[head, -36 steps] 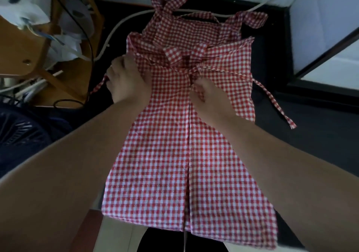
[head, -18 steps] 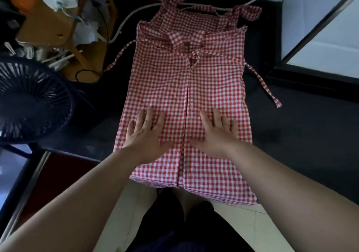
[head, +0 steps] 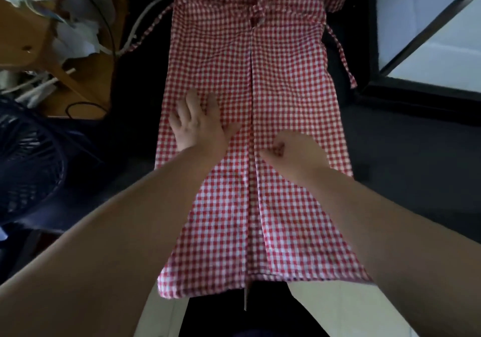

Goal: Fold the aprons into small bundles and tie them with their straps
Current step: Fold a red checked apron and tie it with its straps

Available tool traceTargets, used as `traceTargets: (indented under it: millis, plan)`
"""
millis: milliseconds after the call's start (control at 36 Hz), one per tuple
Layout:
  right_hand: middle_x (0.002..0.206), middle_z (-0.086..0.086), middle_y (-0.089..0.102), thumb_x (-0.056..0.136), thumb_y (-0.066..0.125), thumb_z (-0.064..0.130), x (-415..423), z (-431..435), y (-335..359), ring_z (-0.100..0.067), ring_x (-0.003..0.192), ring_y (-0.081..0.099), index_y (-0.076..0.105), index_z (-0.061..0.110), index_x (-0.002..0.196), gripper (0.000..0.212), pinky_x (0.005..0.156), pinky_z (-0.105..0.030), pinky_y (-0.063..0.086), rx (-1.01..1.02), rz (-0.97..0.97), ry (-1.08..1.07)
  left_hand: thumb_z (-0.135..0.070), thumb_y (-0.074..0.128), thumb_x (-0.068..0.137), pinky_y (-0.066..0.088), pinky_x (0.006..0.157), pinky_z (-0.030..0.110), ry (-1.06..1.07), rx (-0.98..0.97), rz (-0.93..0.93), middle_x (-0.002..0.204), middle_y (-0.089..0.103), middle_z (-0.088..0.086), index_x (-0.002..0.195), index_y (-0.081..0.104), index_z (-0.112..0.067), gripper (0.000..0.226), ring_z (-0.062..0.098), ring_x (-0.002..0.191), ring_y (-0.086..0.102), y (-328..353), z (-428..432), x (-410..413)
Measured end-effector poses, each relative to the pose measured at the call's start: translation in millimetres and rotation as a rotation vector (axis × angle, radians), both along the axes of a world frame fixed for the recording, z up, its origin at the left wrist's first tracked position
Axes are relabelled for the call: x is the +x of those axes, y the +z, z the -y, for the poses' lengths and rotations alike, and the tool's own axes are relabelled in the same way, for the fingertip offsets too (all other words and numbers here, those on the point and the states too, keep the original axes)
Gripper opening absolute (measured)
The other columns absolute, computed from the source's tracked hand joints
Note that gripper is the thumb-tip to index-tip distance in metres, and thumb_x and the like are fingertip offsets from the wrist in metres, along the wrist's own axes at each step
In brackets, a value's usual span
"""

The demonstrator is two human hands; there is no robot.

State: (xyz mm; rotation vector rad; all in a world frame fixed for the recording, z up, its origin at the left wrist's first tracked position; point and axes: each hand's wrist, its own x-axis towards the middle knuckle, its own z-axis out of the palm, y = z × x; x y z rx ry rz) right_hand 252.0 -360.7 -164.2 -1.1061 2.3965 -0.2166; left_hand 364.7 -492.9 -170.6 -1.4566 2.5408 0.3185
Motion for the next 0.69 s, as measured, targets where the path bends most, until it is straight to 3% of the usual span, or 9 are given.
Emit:
traceTargets:
  millis: [111, 194, 250, 306, 417, 500, 583, 639, 694]
  plan:
    - [0.118, -0.005, 0.055, 0.091, 0.058, 0.043, 3.4, -11.2, -7.1, -0.018, 0.102, 0.052, 0.058, 0.014, 0.112, 0.036, 0.089, -0.026, 0.042, -0.067, 0.03, 0.047, -0.035, 0.049, 0.096, 0.039, 0.094, 0.035, 0.016, 0.023, -0.27, 0.14, 0.031, 0.012, 0.14, 0.037, -0.018, 0.048, 0.029, 0.124, 0.037, 6.4, -31.4, 16.9]
    - [0.135, -0.012, 0.044, 0.096, 0.051, 0.038, 5.4, -6.8, -1.2, -0.029, 0.121, 0.046, 0.051, 0.013, 0.13, 0.041, 0.106, -0.035, 0.035, -0.026, 0.023, 0.037, -0.03, 0.048, 0.097, 0.036, 0.076, 0.029, 0.005, 0.173, -0.33, 0.137, 0.039, 0.007, 0.137, 0.042, -0.017, 0.042, 0.027, 0.116, 0.048, 9.8, -52.3, 43.5]
    - [0.142, -0.011, 0.038, 0.099, 0.045, 0.034, 8.0, -7.6, 5.2, -0.029, 0.128, 0.04, 0.046, 0.018, 0.137, 0.042, 0.109, -0.036, 0.031, 0.015, 0.045, 0.09, -0.031, 0.052, 0.095, 0.037, 0.078, 0.028, -0.017, 0.222, -0.334, 0.137, 0.041, 0.004, 0.134, 0.044, -0.016, 0.042, 0.025, 0.117, 0.049, 12.6, -68.7, 62.6]
    - [0.146, -0.009, 0.036, 0.099, 0.045, 0.032, 7.6, -11.7, 11.8, -0.025, 0.132, 0.038, 0.044, 0.019, 0.14, 0.042, 0.111, -0.035, 0.03, 0.004, 0.107, 0.134, -0.036, 0.058, 0.091, 0.04, 0.09, 0.033, -0.043, 0.245, -0.327, 0.136, 0.041, 0.002, 0.131, 0.046, -0.015, 0.046, 0.024, 0.121, 0.046, 11.1, -81.7, 76.8]
    - [0.147, -0.005, 0.038, 0.095, 0.054, 0.028, 22.3, -47.1, 27.5, -0.019, 0.135, 0.036, 0.046, 0.017, 0.139, 0.046, 0.111, -0.028, 0.025, -0.061, 0.114, 0.239, -0.051, 0.066, 0.081, 0.027, 0.11, 0.042, -0.11, 0.136, -0.316, 0.142, 0.035, 0.001, 0.131, 0.051, -0.021, 0.06, 0.025, 0.132, 0.032, 16.9, -107.6, 99.6]
    - [0.141, -0.005, 0.046, 0.095, 0.054, 0.03, 38.0, -83.3, 24.4, -0.021, 0.129, 0.043, 0.049, 0.014, 0.136, 0.045, 0.108, -0.03, 0.03, -0.062, 0.07, 0.305, -0.068, 0.063, 0.074, 0.021, 0.113, 0.039, -0.303, 0.227, -0.171, 0.149, 0.022, -0.005, 0.144, 0.033, -0.033, 0.084, 0.019, 0.136, 0.025, 22.5, -126.0, 109.9]
    - [0.137, -0.005, 0.049, 0.094, 0.053, 0.036, 50.0, -115.3, 14.4, -0.024, 0.123, 0.048, 0.052, 0.013, 0.134, 0.047, 0.105, -0.036, 0.036, -0.04, -0.012, 0.392, -0.079, 0.062, 0.063, 0.02, 0.112, 0.043, -0.45, 0.151, -0.023, 0.148, 0.016, 0.0, 0.148, 0.02, -0.034, 0.105, 0.022, 0.133, 0.025, 22.2, -142.0, 121.9]
    - [0.136, -0.004, 0.049, 0.091, 0.055, 0.044, 56.5, -129.1, 12.3, -0.022, 0.123, 0.047, 0.052, 0.014, 0.134, 0.053, 0.105, -0.038, 0.036, -0.073, -0.009, 0.405, -0.077, 0.063, 0.064, 0.021, 0.112, 0.044, -0.482, 0.094, 0.064, 0.146, 0.016, 0.002, 0.148, 0.016, -0.033, 0.105, 0.024, 0.133, 0.026, 17.3, -150.9, 132.2]
    - [0.139, -0.001, 0.045, 0.086, 0.058, 0.054, 61.6, -137.4, 12.4, -0.019, 0.127, 0.043, 0.047, 0.017, 0.138, 0.064, 0.108, -0.036, 0.033, -0.08, 0.036, 0.437, -0.063, 0.065, 0.075, 0.024, 0.111, 0.042, -0.504, 0.058, 0.118, 0.145, 0.018, 0.003, 0.147, 0.015, -0.031, 0.094, 0.023, 0.133, 0.028, 15.5, -159.5, 139.4]
